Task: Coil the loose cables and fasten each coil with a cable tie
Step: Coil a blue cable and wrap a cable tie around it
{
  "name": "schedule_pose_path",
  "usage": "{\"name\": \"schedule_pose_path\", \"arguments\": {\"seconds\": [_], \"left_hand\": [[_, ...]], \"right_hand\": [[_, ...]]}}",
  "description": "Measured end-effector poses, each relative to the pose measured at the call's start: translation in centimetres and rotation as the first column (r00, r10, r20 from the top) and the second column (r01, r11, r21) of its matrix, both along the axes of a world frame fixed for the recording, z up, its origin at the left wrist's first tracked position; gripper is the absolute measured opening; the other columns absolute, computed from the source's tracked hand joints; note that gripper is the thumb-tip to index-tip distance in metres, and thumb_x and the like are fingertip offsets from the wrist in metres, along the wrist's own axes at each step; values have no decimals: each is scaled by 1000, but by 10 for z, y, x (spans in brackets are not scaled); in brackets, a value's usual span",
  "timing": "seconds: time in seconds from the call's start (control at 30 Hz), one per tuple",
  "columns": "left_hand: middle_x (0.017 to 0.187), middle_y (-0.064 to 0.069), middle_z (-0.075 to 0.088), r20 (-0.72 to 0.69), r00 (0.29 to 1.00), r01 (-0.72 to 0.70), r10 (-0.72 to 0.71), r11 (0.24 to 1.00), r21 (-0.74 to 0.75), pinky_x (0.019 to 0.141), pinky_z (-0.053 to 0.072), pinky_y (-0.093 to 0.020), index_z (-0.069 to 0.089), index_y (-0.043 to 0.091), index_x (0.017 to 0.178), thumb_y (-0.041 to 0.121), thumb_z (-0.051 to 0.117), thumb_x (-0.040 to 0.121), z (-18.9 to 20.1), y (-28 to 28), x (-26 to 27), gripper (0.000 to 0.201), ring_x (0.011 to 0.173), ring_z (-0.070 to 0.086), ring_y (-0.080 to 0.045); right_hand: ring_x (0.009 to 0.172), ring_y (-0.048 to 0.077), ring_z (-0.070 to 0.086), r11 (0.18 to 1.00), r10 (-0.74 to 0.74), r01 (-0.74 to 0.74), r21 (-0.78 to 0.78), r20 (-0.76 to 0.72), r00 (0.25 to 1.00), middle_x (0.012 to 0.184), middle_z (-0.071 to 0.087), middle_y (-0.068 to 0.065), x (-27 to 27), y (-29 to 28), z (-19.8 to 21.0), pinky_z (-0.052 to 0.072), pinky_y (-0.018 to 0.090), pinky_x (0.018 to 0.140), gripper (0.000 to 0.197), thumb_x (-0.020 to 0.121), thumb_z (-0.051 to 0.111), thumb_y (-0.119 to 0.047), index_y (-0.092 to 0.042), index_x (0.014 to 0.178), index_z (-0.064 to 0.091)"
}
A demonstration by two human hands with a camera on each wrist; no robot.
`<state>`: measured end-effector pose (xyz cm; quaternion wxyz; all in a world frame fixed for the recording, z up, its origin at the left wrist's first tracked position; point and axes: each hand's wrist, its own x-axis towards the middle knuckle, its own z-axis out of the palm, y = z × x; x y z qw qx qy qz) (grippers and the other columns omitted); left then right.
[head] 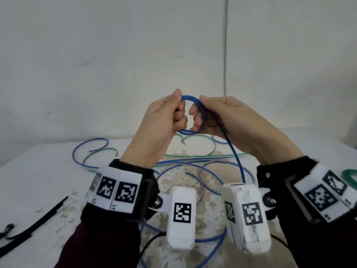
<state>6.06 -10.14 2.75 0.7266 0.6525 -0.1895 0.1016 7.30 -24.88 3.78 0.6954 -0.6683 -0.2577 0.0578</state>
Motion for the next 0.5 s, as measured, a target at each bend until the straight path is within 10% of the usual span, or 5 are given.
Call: {"name": "schedule_pose_path", "arguments": {"seconds": [0.23,0.5], "left_hand": [[59,1,37,-131,958,263,-255,963,52,52,37,-19,42,11,65,25,35,101,4,8,-2,40,44,36,-10],[51,4,33,-108,969,198,-221,961,-192,66,33,-25,42,11,70,23,30,103,2,10,7,37,45,35,-10]], "right_hand": [[48,9,34,993,-27,39,-109,114,993,50,32,-7,2,-3,-3,39,23,61,36,100,44,-25,-11,72,61],[64,13,63,996,49,-47,81,-26,998,56,57,2,8,-2,-6,55,21,70,39,103,33,-25,-8,78,57]]}}
